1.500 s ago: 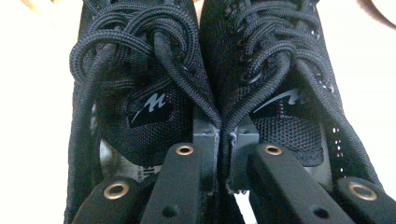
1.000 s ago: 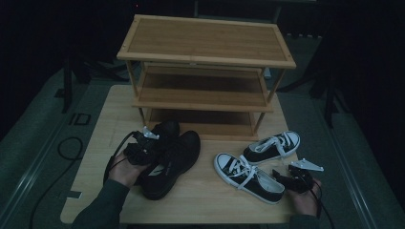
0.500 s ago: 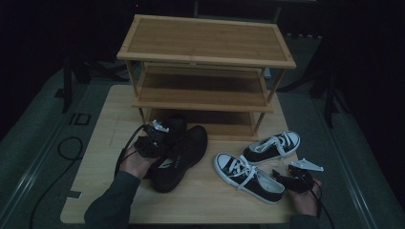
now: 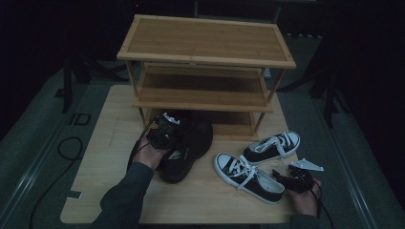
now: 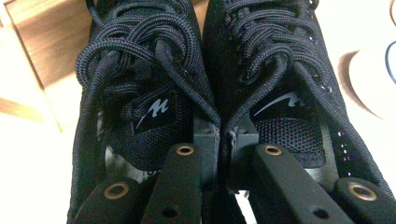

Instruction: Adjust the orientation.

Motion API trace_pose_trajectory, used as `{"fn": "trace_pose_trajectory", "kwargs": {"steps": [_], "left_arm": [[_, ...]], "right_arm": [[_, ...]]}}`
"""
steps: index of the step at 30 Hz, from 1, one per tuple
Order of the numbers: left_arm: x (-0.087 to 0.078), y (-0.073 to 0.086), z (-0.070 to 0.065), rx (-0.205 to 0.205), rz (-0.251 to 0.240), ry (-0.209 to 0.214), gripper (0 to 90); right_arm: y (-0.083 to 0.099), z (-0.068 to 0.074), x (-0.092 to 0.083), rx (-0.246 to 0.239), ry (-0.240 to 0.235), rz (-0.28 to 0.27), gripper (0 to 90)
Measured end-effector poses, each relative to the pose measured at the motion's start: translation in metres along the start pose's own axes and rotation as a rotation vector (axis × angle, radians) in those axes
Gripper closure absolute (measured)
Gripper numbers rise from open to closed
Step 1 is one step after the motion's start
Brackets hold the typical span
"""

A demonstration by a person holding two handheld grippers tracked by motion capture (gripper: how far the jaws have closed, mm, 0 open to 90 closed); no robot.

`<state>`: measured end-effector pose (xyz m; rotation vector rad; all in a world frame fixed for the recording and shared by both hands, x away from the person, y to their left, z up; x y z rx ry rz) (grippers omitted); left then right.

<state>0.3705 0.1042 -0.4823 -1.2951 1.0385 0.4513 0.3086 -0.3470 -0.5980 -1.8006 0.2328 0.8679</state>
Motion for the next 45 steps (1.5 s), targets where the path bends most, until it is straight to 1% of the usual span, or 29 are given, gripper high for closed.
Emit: {"fn": "trace_pose_trajectory", "kwargs": {"steps": [2, 3, 4, 5, 10, 12, 17, 20, 23, 24, 27, 31, 34, 36, 38, 40, 43, 44, 45], "left_arm": [[0.004, -0.003, -0.002, -0.008, -0.004, -0.005, 85.3], [0.005, -0.005, -0.002, -0.004, -0.003, -0.006, 85.3], [0.009, -0.008, -0.004, -0.012, -0.006, -0.010, 85.2], [0.009, -0.008, -0.004, -0.012, -0.006, -0.010, 85.2], [0.019, -0.018, -0.008, -0.038, -0.015, -0.019, 85.2], [0.024, -0.023, -0.009, -0.047, -0.016, -0.033, 85.2], [0.031, -0.031, -0.012, -0.055, -0.023, -0.047, 85.2], [0.035, -0.035, -0.015, -0.074, -0.034, -0.064, 85.2], [0.039, -0.038, -0.017, -0.083, -0.041, -0.083, 85.1], [0.042, -0.040, -0.018, -0.095, -0.045, -0.093, 85.1], [0.044, -0.042, -0.018, -0.104, -0.052, -0.100, 85.1], [0.048, -0.046, -0.018, -0.130, -0.063, -0.124, 85.1], [0.052, -0.047, -0.020, -0.127, -0.074, -0.141, 85.0], [0.053, -0.048, -0.020, -0.147, -0.079, -0.141, 85.0], [0.053, -0.049, -0.021, -0.153, -0.080, -0.145, 85.0], [0.054, -0.049, -0.022, -0.151, -0.081, -0.155, 85.0], [0.055, -0.051, -0.023, -0.160, -0.078, -0.159, 84.9], [0.056, -0.051, -0.023, -0.146, -0.074, -0.163, 84.6], [0.056, -0.051, -0.023, -0.146, -0.074, -0.163, 84.3]], "right_arm": [[0.000, 0.000, 0.000, 0.000, 0.000, 0.000, 25.6], [0.000, 0.000, 0.000, 0.000, 0.000, 0.000, 25.6], [0.000, 0.000, 0.000, 0.000, 0.000, 0.000, 25.6], [0.000, 0.000, 0.000, 0.000, 0.000, 0.000, 25.6], [0.000, 0.000, 0.000, 0.000, 0.000, 0.000, 25.6], [0.000, 0.000, 0.000, 0.000, 0.000, 0.000, 25.6], [0.000, 0.000, 0.000, 0.000, 0.000, 0.000, 25.6], [0.000, 0.000, 0.000, -0.001, -0.001, 0.000, 25.6], [0.000, 0.000, 0.000, -0.001, -0.001, -0.001, 25.6], [0.000, 0.000, 0.000, -0.001, -0.001, -0.001, 25.6], [0.000, 0.000, 0.000, -0.001, -0.001, -0.001, 25.6], [0.000, 0.000, 0.000, -0.002, -0.001, -0.001, 25.6], [0.000, 0.000, 0.000, -0.002, -0.001, -0.001, 25.6], [0.000, 0.000, 0.000, -0.002, -0.001, -0.001, 25.6], [0.000, 0.000, 0.000, -0.002, -0.001, -0.001, 25.6], [0.000, 0.000, 0.000, -0.002, -0.001, -0.001, 25.6], [0.000, 0.000, 0.000, -0.002, -0.001, -0.001, 25.6], [0.000, 0.000, 0.000, -0.002, -0.001, -0.001, 25.6], [0.000, 0.000, 0.000, -0.002, -0.001, -0.001, 25.6]]}}
Point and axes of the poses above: each handheld gripper's, and its own axes: x roughly forward along the jaws, y roughly out of its underside, z roughly to its left, the point moved 2 cm from there along x, roughly forward along the jaws, and after that the axes turned 13 degrees about -x, right-handed, at the moved point
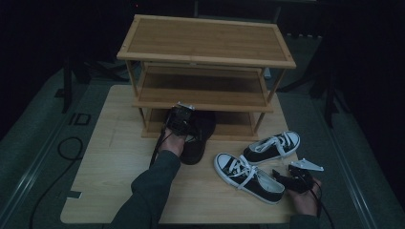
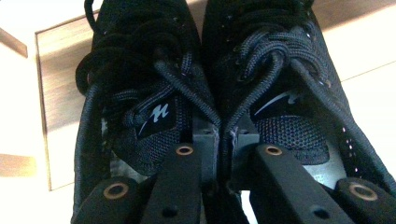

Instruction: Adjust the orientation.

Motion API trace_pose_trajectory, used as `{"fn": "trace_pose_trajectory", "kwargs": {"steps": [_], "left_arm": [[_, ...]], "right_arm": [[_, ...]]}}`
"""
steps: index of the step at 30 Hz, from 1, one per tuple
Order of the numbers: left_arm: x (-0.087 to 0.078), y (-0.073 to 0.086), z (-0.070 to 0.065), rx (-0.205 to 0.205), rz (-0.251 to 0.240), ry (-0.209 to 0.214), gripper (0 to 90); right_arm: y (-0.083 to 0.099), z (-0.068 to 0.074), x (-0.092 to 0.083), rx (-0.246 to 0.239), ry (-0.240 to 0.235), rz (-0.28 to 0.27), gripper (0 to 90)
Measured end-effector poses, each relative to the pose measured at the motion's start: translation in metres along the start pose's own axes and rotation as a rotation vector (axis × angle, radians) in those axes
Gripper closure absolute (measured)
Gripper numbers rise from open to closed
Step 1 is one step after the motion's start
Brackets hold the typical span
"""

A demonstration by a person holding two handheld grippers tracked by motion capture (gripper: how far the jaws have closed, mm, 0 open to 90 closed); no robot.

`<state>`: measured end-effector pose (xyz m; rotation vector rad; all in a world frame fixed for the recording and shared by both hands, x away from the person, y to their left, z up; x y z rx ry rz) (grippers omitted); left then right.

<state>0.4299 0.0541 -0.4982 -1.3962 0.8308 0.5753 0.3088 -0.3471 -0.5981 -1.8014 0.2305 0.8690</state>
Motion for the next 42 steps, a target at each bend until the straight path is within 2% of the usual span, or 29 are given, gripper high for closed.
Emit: {"fn": "trace_pose_trajectory", "kwargs": {"steps": [3, 7, 12, 13, 17, 19, 24, 26, 31, 34, 42], "left_arm": [[0.000, 0.000, 0.002, 0.011, 0.004, 0.008, 81.1], [-0.005, 0.001, 0.004, 0.047, 0.023, 0.025, 61.8], [-0.014, 0.001, 0.009, 0.071, 0.011, 0.025, 56.8], [-0.020, 0.002, 0.010, 0.089, 0.002, 0.034, 55.7], [-0.030, 0.004, 0.013, 0.112, -0.007, 0.054, 55.8], [-0.038, 0.005, 0.014, 0.123, -0.017, 0.085, 57.7], [-0.047, 0.007, 0.016, 0.155, -0.021, 0.108, 58.2], [-0.048, 0.008, 0.018, 0.152, -0.022, 0.124, 58.2], [-0.059, 0.014, 0.022, 0.181, -0.029, 0.183, 60.3], [-0.063, 0.016, 0.022, 0.200, -0.035, 0.192, 60.3], [-0.080, 0.027, 0.026, 0.221, -0.056, 0.220, 70.8]], "right_arm": [[0.000, 0.000, 0.000, 0.000, 0.000, 0.000, 25.5], [0.000, 0.000, 0.000, 0.000, 0.000, 0.000, 25.6], [0.000, 0.000, 0.000, 0.000, 0.000, 0.000, 25.6], [0.000, 0.000, 0.000, 0.000, 0.000, 0.000, 25.5], [0.000, 0.000, 0.000, 0.000, 0.001, 0.000, 25.6], [0.000, 0.000, 0.000, 0.000, 0.001, 0.001, 25.6], [0.000, 0.000, 0.000, 0.000, 0.001, 0.001, 25.6], [0.000, 0.000, 0.000, 0.000, 0.001, 0.001, 25.6], [0.000, 0.000, 0.000, 0.000, 0.001, 0.001, 25.6], [0.000, 0.000, 0.000, 0.000, 0.001, 0.001, 25.6], [0.000, 0.000, 0.000, 0.000, 0.001, 0.001, 25.6]]}}
Point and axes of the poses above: each handheld gripper's, and its own axes: x roughly forward along the jaws, y roughly out of its underside, z roughly to its left, the point moved 2 cm from there along x, roughly forward along the jaws, and after that the axes turned 13 degrees about -x, right-handed, at the moved point
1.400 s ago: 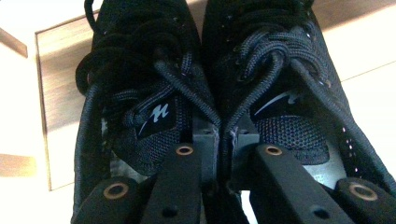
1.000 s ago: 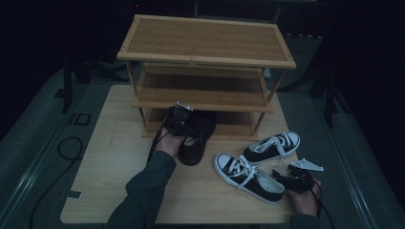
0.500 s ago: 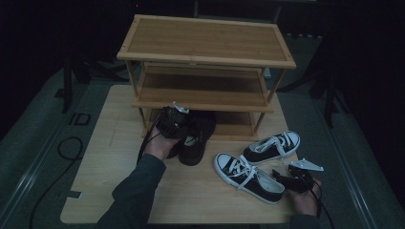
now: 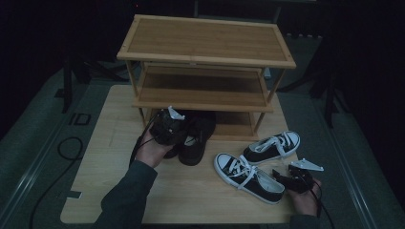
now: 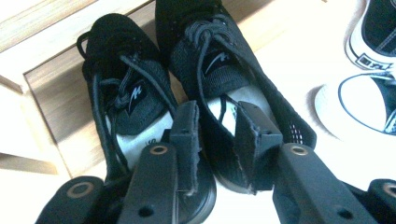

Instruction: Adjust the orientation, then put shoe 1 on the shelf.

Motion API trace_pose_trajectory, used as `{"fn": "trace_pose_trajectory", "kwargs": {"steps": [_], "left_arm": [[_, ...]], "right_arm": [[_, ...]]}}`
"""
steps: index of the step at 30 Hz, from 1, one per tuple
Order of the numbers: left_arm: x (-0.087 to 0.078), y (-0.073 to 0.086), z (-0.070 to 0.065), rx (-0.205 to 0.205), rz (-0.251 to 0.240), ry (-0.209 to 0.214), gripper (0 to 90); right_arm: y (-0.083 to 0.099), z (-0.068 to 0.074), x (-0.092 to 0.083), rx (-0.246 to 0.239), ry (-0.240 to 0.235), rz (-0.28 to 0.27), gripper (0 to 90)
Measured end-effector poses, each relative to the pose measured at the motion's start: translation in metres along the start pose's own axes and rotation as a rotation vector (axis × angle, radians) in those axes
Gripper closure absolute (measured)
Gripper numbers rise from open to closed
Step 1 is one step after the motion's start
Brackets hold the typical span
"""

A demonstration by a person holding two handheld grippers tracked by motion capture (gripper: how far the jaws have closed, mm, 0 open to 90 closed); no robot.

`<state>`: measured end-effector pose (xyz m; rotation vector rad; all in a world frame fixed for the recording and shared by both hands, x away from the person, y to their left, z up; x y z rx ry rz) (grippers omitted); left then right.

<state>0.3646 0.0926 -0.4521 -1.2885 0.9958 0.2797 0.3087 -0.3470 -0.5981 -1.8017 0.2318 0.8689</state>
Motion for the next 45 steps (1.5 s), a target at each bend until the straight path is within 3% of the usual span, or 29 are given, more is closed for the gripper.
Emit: {"fn": "trace_pose_trajectory", "kwargs": {"steps": [15, 29, 37, 45], "left_arm": [[-0.009, 0.028, 0.000, 0.015, -0.006, 0.073, 76.0], [-0.001, 0.048, 0.001, 0.022, 0.024, 0.083, 76.9], [0.009, 0.063, 0.003, 0.016, 0.045, 0.084, 77.6], [0.030, 0.078, 0.000, 0.019, 0.089, 0.098, 84.7]], "right_arm": [[0.000, 0.000, 0.000, 0.000, 0.000, 0.000, 25.6], [0.000, 0.000, 0.000, 0.000, 0.000, 0.000, 25.6], [0.000, 0.000, 0.000, 0.000, 0.000, 0.000, 25.6], [0.000, 0.000, 0.000, 0.000, 0.000, 0.000, 25.6]]}}
Point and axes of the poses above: each handheld gripper's, and its own axes: x roughly forward along the jaws, y roughly out of its underside, z roughly to its left, the point moved 2 cm from there along x, roughly forward along the jaws, and after that the axes turned 13 degrees about -x, right-handed, at the moved point
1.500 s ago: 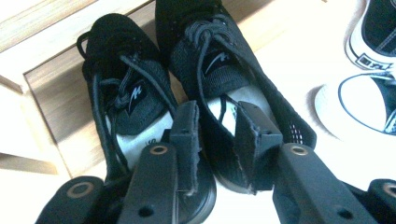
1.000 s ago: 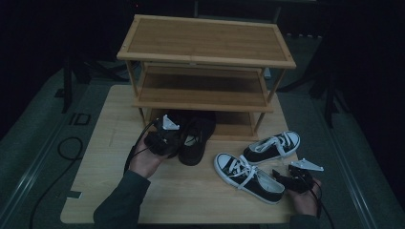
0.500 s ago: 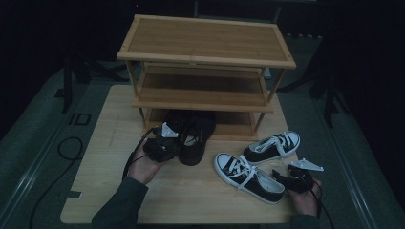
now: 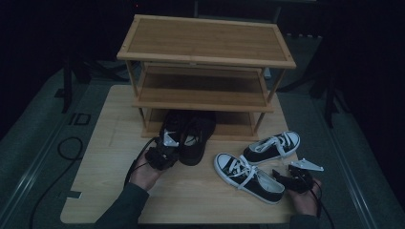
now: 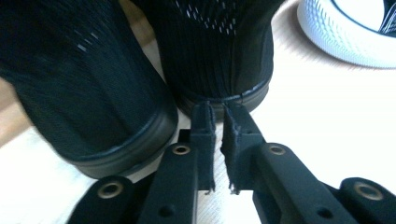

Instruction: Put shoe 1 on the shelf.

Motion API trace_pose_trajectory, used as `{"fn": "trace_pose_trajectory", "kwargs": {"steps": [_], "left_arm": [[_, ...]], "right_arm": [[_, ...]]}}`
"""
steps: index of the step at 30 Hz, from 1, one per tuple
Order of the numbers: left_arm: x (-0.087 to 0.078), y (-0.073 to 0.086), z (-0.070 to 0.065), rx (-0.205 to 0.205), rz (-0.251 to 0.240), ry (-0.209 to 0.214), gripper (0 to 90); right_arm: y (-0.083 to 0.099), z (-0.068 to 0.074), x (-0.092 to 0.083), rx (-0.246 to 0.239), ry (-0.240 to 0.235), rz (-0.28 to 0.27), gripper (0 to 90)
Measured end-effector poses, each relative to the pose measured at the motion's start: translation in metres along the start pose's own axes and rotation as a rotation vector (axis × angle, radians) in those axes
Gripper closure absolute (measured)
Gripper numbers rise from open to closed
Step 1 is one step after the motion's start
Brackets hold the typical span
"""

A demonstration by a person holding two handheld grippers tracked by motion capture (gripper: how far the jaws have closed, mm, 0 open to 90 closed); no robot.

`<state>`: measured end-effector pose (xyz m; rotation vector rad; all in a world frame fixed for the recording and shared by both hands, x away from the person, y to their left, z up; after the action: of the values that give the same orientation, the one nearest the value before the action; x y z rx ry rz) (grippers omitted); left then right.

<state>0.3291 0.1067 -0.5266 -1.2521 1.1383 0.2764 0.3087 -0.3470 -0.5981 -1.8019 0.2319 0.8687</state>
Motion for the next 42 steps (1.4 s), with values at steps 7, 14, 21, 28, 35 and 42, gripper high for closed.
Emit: {"fn": "trace_pose_trajectory", "kwargs": {"steps": [7, 14, 21, 28, 35, 42], "left_arm": [[0.017, 0.006, -0.005, 0.024, 0.038, 0.000, 90.0], [0.030, 0.010, -0.010, 0.049, 0.062, -0.003, 90.0], [0.044, 0.014, -0.015, 0.069, 0.097, -0.016, 90.0], [0.049, 0.009, -0.022, 0.076, 0.094, -0.019, 90.0], [0.054, -0.007, -0.036, 0.082, 0.066, -0.006, 90.0], [0.060, -0.015, -0.047, 0.113, 0.061, 0.001, 90.0]], "right_arm": [[0.000, 0.000, 0.000, 0.000, 0.000, 0.000, 25.6], [0.000, 0.000, 0.000, 0.000, 0.000, 0.000, 25.6], [0.000, 0.000, 0.000, 0.000, 0.000, 0.000, 25.6], [0.000, 0.000, 0.000, 0.000, 0.000, 0.000, 25.6], [0.000, 0.000, 0.000, 0.000, 0.000, 0.000, 25.6], [0.000, 0.000, 0.000, 0.000, 0.000, 0.000, 25.6]]}}
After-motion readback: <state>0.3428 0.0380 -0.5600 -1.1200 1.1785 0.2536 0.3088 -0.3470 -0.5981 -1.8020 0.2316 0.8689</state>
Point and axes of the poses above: each handheld gripper's, and its own axes: x roughly forward along the jaws, y roughly out of its underside, z roughly to its left, the point moved 2 cm from there along x, roughly forward along the jaws, and after that the axes turned 13 degrees about -x, right-handed, at the moved point
